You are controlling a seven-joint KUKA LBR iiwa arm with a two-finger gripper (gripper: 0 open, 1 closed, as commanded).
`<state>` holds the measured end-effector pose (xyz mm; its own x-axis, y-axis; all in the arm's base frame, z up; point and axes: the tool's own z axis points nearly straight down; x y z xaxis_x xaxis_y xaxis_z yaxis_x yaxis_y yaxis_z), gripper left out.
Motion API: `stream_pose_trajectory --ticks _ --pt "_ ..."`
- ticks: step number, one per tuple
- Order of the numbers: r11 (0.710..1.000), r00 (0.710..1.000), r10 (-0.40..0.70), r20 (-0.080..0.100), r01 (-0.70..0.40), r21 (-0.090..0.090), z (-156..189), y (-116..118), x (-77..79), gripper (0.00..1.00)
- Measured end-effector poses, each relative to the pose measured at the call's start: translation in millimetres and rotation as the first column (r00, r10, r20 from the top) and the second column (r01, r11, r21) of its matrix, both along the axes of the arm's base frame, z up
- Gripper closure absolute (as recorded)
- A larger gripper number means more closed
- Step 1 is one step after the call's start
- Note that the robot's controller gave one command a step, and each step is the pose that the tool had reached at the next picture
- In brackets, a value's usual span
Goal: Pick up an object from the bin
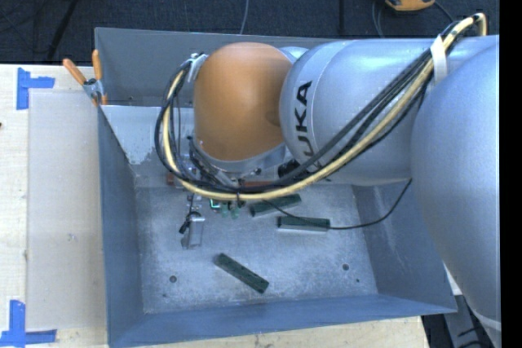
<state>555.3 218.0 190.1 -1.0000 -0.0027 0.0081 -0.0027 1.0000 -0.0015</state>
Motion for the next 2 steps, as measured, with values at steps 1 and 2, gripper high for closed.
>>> stream_pose_trajectory --ticks 1,2 --pt "1.0 1.0 -0.004 0.007 0.004 0.001 4.1 -0.9 2.0 0.0" --pt "0.998 0.998 0.065 0.013 -0.065 0.003 -42.8 -11.5 11.2 0.0"
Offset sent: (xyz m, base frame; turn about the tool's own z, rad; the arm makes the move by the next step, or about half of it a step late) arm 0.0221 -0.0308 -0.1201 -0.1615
